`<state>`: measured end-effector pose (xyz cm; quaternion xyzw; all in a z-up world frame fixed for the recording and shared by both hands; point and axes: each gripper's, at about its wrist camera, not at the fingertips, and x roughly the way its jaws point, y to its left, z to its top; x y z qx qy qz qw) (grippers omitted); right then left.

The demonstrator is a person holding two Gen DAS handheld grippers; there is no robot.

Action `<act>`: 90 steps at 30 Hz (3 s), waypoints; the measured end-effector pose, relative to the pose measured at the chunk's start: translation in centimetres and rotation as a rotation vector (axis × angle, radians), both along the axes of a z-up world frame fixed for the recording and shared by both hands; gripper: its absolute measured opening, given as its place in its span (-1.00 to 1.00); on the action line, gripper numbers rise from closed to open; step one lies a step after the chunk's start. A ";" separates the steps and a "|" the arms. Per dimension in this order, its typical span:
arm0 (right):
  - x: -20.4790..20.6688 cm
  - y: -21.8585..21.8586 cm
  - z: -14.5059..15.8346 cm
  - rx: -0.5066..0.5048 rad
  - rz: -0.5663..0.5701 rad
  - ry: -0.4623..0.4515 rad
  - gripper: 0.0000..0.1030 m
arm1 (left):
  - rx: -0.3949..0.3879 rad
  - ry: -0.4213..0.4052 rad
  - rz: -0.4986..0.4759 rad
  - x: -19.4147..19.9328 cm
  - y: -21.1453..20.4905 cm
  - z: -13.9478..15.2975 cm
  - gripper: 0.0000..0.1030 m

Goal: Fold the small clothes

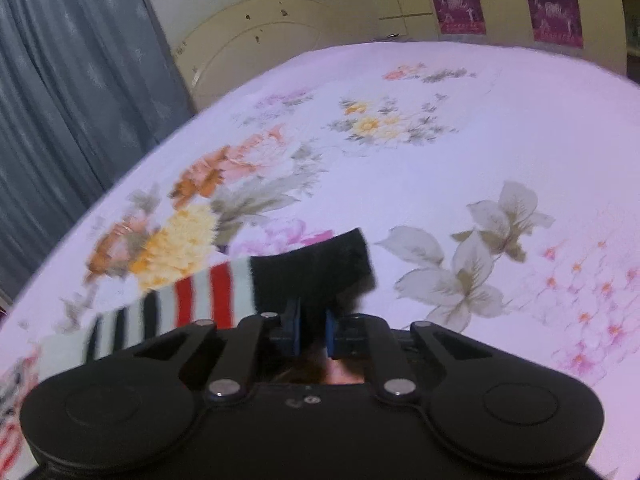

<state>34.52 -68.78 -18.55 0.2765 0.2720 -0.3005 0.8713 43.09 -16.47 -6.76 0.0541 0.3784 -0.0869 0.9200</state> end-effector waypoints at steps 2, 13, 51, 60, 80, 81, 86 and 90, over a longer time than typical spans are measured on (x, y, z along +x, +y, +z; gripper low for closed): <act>1.4 1.5 0.8 -0.126 0.060 0.071 -0.86 | 0.007 0.020 0.026 0.4 2.0 -0.5 1.00; 9.5 19.4 5.6 -0.234 0.589 -0.058 -0.87 | -0.052 0.041 0.162 2.5 15.0 -2.7 0.99; 6.8 21.8 4.6 -0.175 0.525 -0.025 -0.66 | -0.260 0.034 0.003 8.4 12.0 -5.0 -0.90; 7.2 20.9 4.1 -0.123 0.546 -0.020 -0.62 | -0.163 0.009 0.125 6.2 21.5 -4.5 -0.90; 18.1 20.9 2.4 -0.017 0.681 -0.024 -0.25 | -0.155 0.038 0.188 8.9 21.9 -7.6 -0.03; 19.4 20.5 2.0 0.013 0.678 -0.023 -0.24 | -0.158 0.046 0.187 9.2 21.8 -7.9 -0.18; 22.1 19.9 1.0 0.099 0.719 -0.043 -0.85 | -0.164 -0.072 0.181 8.4 21.0 -7.2 -0.84; 21.9 20.9 -1.0 -0.014 0.720 0.030 -0.86 | -0.109 -0.063 0.190 8.1 20.6 -9.2 -0.83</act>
